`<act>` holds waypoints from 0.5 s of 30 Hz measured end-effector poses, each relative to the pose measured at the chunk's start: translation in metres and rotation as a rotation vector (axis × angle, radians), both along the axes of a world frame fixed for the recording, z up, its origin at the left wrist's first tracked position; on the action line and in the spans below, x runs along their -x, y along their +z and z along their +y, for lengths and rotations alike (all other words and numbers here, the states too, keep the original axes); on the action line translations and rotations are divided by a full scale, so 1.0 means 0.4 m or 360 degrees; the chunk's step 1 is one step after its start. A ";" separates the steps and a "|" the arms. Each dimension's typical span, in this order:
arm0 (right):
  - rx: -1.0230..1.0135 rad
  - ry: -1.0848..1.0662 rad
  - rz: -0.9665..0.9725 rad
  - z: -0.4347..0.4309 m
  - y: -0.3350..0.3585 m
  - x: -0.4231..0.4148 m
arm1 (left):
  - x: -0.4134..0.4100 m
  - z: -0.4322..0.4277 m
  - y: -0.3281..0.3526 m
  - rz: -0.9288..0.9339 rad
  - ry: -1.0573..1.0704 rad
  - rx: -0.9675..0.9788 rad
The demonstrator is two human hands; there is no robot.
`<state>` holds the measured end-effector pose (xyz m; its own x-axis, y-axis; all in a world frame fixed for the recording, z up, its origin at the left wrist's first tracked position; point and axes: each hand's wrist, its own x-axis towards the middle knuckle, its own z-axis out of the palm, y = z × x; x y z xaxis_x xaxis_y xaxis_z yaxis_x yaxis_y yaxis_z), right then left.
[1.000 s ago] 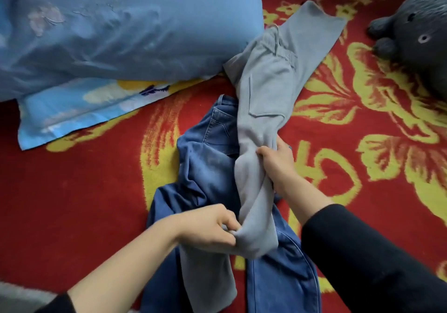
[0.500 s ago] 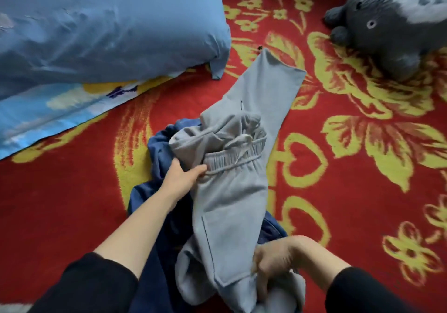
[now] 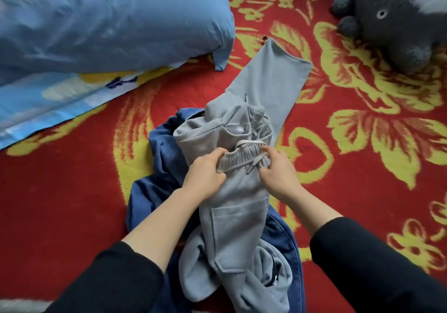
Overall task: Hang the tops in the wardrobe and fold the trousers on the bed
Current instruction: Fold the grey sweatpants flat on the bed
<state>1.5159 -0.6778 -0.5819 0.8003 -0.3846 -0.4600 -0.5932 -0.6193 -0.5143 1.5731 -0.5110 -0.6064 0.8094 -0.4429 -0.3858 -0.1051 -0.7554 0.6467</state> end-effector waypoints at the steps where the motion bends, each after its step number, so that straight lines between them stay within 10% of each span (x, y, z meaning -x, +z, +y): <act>1: 0.0038 0.0037 -0.0022 0.001 0.000 -0.001 | -0.003 0.014 0.006 -0.0014 -0.0076 0.0077; 15: 0.0735 0.1357 -0.0239 0.082 0.088 -0.089 | 0.063 0.290 0.214 0.1076 -0.0288 0.0631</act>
